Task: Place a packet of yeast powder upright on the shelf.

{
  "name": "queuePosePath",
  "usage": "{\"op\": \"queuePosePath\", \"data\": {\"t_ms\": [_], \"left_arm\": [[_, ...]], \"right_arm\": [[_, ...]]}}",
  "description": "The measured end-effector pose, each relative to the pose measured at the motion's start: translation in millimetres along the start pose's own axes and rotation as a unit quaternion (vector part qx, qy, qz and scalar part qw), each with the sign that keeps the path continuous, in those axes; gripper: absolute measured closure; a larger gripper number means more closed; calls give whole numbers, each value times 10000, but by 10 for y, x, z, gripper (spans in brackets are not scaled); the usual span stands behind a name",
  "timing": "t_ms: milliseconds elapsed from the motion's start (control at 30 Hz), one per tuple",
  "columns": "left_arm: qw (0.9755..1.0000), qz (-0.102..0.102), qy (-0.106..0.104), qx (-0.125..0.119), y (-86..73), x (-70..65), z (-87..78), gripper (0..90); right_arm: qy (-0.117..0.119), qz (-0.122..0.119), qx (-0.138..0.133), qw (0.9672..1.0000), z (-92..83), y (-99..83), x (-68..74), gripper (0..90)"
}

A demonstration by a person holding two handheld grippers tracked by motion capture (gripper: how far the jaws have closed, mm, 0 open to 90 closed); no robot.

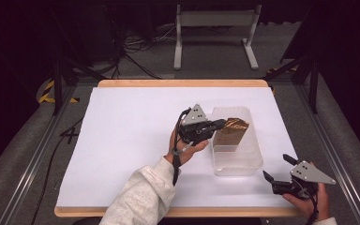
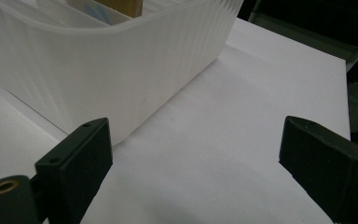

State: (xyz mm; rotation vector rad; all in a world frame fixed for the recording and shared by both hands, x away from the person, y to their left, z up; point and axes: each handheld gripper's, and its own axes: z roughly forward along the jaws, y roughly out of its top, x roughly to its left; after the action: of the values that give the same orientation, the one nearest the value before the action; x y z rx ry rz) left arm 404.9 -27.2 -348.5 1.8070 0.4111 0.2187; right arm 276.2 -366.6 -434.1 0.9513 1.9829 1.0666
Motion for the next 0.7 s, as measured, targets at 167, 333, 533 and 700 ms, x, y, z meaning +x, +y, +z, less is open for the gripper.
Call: {"op": "queuePosePath", "data": {"t_ms": [167,333,533,700], "left_arm": [[9998,139,-20,107,41,6,-9,880],[9993,314,47,200,90,2,-17,867],[9987,442,115,234,128,-21,-37,828],[9974,623,257,273,175,-44,-120,768]], "right_arm": [[-4,-9,12,10000,2,-3,-6,100],[5,-10,25,10000,4,-7,-6,100],[2,-14,50,10000,9,-10,-4,99],[13,-49,58,10000,8,-6,4,98]]}}
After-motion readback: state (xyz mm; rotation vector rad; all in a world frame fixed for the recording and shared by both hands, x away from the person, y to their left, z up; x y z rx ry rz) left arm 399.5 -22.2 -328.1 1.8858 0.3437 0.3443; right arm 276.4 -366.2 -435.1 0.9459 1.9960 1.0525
